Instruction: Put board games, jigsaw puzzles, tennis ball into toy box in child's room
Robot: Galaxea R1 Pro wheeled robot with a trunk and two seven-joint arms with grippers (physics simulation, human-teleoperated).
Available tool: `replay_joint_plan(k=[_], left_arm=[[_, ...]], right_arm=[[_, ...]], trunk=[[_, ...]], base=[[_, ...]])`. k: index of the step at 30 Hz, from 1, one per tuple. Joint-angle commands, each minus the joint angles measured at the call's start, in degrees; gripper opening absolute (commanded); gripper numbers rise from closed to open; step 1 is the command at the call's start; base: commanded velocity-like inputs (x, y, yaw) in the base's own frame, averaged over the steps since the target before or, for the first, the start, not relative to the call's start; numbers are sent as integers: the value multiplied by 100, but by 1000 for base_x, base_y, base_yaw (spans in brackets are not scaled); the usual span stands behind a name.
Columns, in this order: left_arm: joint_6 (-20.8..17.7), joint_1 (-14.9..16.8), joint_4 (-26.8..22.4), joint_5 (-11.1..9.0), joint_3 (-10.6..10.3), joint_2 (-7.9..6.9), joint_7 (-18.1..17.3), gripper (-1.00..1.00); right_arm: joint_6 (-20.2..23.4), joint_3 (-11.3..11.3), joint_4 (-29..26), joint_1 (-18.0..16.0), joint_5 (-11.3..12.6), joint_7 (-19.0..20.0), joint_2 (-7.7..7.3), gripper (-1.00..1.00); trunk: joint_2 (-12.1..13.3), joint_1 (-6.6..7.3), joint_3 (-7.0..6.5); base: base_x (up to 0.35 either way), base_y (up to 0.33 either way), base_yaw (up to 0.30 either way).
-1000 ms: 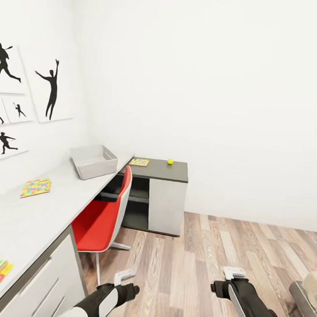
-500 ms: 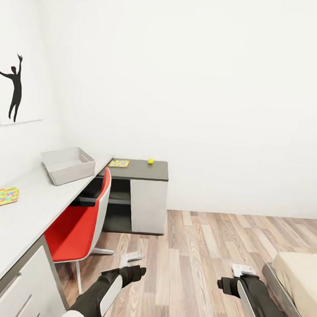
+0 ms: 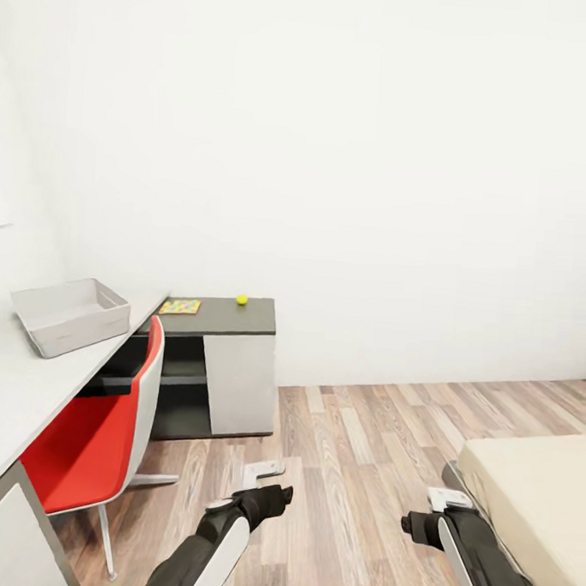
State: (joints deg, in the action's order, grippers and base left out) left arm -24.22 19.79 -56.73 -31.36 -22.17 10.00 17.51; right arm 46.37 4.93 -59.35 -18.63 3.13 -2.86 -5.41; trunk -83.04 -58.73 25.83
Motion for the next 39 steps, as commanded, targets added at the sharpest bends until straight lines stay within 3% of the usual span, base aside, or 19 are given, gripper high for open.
replay_joint_plan(k=[1,3,11,29,39], left_arm=[[-14,2,-12,-61,-10,0,56,100],[-30,-49,-137,-173,-170,-4,216,100],[-48,-117,-270,-344,-362,-19,428,100],[-63,-272,-325,-472,-452,-21,527,100],[-62,-294,-333,-978,-453,-77,485,100]], right_arm=[[24,-2,-6,-3,34,-30,-1,100],[26,0,-9,-5,35,-30,-10,100],[29,3,-43,0,34,-30,-24,100],[30,3,-150,10,26,-28,-51,100],[30,78,-380,40,24,-27,-94,100]], trunk=[[-4,0,4],[-4,0,-1],[-4,0,-21],[-4,0,-66],[-4,0,-81]], base=[[0,0,-285],[0,0,-285],[0,0,-285],[0,0,-285],[0,0,-285]])
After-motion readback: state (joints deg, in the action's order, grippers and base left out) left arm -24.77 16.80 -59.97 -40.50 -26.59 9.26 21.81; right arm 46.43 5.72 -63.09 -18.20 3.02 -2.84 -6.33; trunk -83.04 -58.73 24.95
